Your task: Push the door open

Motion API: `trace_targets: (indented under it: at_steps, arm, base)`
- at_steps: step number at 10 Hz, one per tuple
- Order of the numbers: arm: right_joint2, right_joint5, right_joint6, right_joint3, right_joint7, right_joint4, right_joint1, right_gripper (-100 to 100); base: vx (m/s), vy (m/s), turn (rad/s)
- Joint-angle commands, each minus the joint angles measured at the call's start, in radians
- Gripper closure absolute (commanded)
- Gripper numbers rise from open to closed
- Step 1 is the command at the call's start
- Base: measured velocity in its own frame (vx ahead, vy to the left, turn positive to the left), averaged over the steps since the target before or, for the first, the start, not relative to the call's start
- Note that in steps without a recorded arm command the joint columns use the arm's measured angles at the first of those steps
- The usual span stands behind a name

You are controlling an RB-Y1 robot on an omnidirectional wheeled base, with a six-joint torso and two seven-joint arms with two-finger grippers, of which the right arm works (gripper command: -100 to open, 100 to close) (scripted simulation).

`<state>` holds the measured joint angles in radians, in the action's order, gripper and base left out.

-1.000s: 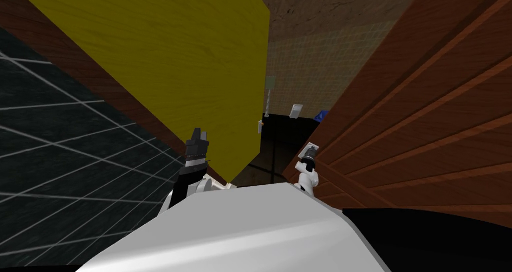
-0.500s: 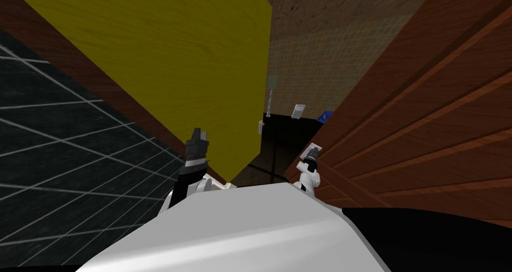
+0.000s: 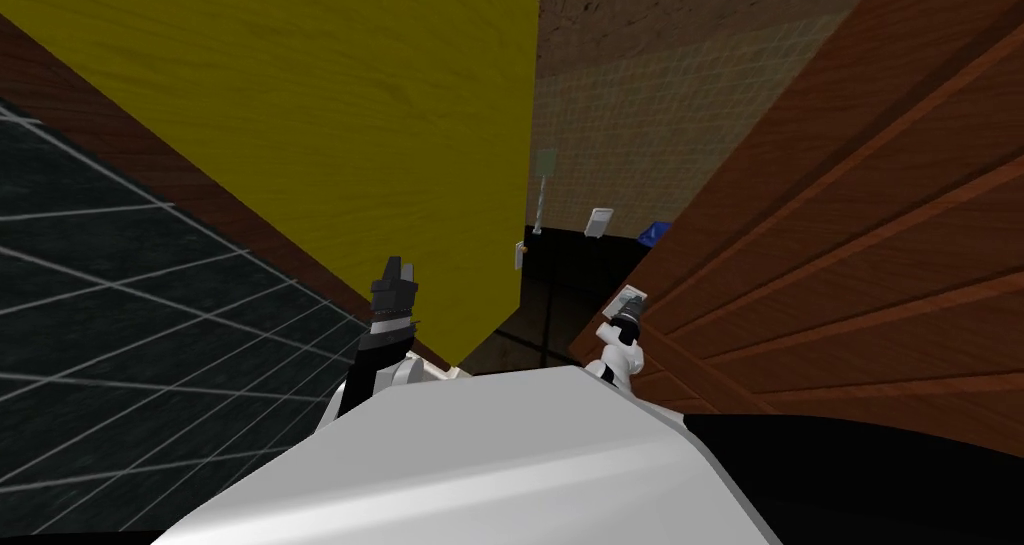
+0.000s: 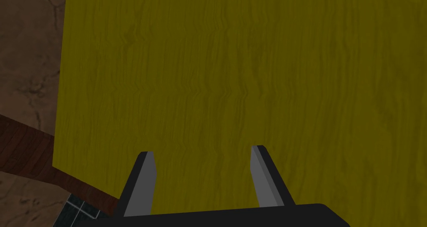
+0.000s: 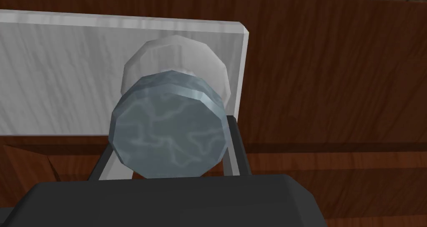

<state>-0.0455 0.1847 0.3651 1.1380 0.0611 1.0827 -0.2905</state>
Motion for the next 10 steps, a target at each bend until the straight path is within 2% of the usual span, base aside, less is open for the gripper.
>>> trace_targets:
  at_steps: [1, 2, 5, 9, 10]
  arm:
    - [-0.002, -0.001, 0.004, 0.01, -0.001, 0.031, 0.01, 100]
    - [-0.008, -0.003, -0.003, 0.024, 0.0, 0.014, 0.008, -100]
    - [0.001, -0.005, -0.012, 0.051, 0.007, 0.02, 0.007, -100]
    - [0.032, -0.007, -0.023, 0.085, 0.017, 0.026, 0.004, -100]
    - [0.025, -0.007, -0.017, 0.081, 0.016, 0.02, 0.003, -100]
  base:
    - [-0.007, -0.018, -0.104]
    - [-0.039, 0.149, 0.026]
    - [-0.049, 0.242, 0.014]
    - [0.044, 0.191, -0.008]
    - [0.031, 0.075, -0.01]
